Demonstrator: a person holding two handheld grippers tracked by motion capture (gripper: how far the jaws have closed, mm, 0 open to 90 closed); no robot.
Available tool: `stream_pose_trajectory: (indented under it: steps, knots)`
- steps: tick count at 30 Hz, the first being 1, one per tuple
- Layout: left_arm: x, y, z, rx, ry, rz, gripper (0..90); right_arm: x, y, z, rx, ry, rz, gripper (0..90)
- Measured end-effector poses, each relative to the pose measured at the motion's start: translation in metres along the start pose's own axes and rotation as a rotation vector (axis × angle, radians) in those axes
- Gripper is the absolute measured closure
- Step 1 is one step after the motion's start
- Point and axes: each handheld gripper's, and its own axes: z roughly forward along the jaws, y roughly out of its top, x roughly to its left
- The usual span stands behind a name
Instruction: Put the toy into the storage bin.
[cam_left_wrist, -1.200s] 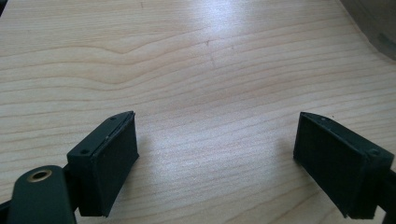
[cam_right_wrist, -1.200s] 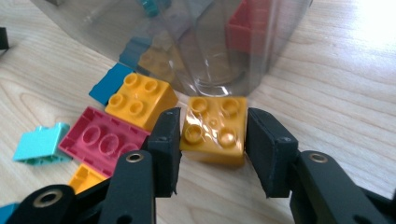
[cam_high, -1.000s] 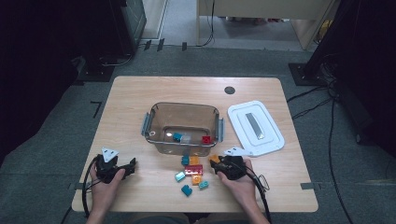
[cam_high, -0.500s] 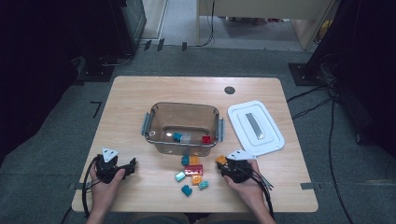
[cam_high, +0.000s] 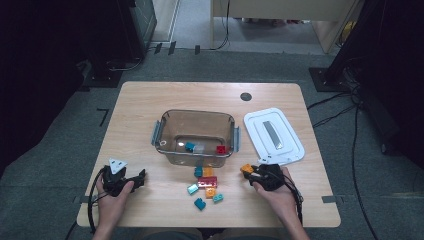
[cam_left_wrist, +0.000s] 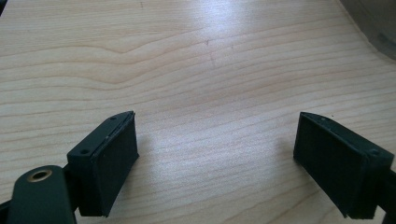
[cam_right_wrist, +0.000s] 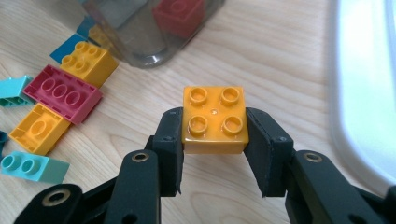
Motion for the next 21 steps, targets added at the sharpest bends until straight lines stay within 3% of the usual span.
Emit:
stream_pose_trajectory:
  steps: [3,11,21]
  knots:
    - [0.000,0.000,0.000,0.000,0.000,0.000,13.5,-0.004,0.005,-0.007,0.001,0.016,0.014,59.8]
    - [0.000,0.000,0.000,0.000,0.000,0.000,13.5,-0.005,0.024,-0.023,-0.006,0.027,-0.010,59.8]
    - [0.000,0.000,0.000,-0.001,0.000,0.000,13.5,-0.004,0.059,-0.045,-0.025,0.024,-0.060,59.8]
